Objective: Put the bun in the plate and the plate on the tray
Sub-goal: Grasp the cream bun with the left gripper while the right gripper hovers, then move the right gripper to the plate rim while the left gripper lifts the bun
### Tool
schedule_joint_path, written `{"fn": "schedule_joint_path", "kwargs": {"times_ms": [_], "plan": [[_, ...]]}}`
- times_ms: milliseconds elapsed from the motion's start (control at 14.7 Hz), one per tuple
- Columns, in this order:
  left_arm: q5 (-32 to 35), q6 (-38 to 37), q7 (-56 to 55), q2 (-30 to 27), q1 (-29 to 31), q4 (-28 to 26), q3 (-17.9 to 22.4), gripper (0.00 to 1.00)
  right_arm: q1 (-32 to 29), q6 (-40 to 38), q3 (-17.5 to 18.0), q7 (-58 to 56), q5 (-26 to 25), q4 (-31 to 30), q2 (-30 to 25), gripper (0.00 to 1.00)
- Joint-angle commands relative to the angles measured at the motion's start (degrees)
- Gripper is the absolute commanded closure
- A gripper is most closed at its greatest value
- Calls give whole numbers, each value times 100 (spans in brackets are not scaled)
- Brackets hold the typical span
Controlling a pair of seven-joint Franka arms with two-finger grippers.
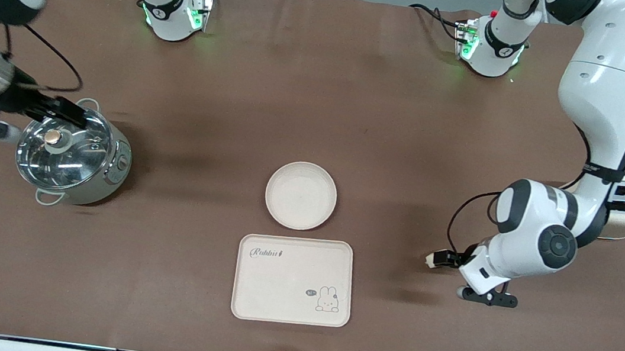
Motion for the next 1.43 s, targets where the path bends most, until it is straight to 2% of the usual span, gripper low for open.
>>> {"fn": "schedule_joint_path", "kwargs": {"times_ms": [0,205,341,477,614,750,818,955,1091,1159,1364], "plan": [[145,75,22,183,41,90,-10,0,337,307,-4,318,137,-42,392,0],[137,206,40,305,119,-23,-10,0,504,1113,-4,318,725,-602,498,0],[137,557,40,297,146,-251,-10,1,723,1772,-4,318,1418,-1077,542,0],[102,725,40,280,155,-393,-19,13,1101,2353,-4,327,1711,-1350,604,0],[75,778,31,271,146,-472,-19,22,1409,2548,-5,458,1808,-1369,779,0],[66,787,31,262,146,-481,-19,35,1498,2610,-4,467,1869,-1386,850,0],[75,787,31,262,146,-481,-19,45,1524,2619,-4,476,1974,-1404,894,0],[66,787,5,236,137,-481,-54,73,1717,2819,-4,467,2299,-1614,894,0],[66,769,-57,201,120,-472,-63,95,2059,3512,-4,476,2432,-1991,885,0],[66,752,-57,166,102,-464,-63,100,2122,3750,-4,476,2493,-2097,894,0],[66,717,-74,95,76,-428,-107,100,2429,4041,-4,485,2625,-2186,1034,0]]}}
